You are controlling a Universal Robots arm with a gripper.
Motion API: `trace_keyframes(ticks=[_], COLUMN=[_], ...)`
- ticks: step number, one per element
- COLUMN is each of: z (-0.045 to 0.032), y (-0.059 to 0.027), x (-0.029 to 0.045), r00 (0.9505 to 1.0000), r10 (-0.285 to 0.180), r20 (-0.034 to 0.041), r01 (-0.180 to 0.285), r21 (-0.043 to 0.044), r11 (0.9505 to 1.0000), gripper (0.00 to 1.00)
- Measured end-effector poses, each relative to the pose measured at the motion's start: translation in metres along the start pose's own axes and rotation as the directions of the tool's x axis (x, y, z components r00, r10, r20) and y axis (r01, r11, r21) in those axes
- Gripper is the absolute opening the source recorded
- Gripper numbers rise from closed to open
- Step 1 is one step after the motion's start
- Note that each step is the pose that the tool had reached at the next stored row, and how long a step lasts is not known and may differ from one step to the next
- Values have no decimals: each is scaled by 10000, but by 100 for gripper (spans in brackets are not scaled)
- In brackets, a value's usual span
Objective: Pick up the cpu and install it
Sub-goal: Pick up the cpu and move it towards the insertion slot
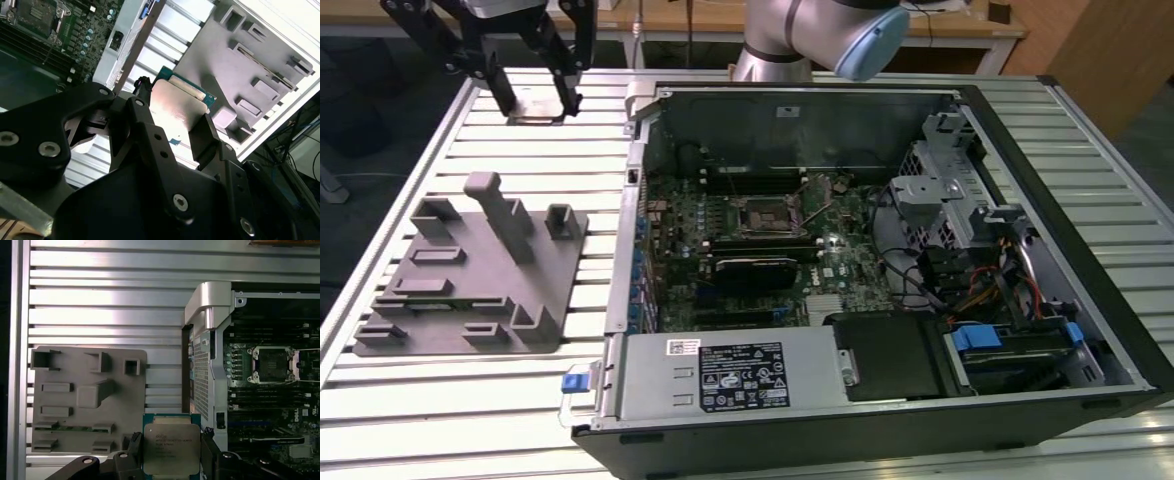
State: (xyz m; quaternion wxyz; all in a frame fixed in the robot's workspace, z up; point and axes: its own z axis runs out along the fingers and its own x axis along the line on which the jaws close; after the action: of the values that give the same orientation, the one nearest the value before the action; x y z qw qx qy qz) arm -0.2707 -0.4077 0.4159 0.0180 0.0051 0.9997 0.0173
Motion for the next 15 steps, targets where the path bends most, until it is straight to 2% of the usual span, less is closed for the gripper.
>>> trace_keyframes(ticks=[15], z=[11], y=[5], x=[-294], r00=[10000], r10=[1], r20=[0], r01=[-1], r21=[0], r11=[10000], gripper=[55])
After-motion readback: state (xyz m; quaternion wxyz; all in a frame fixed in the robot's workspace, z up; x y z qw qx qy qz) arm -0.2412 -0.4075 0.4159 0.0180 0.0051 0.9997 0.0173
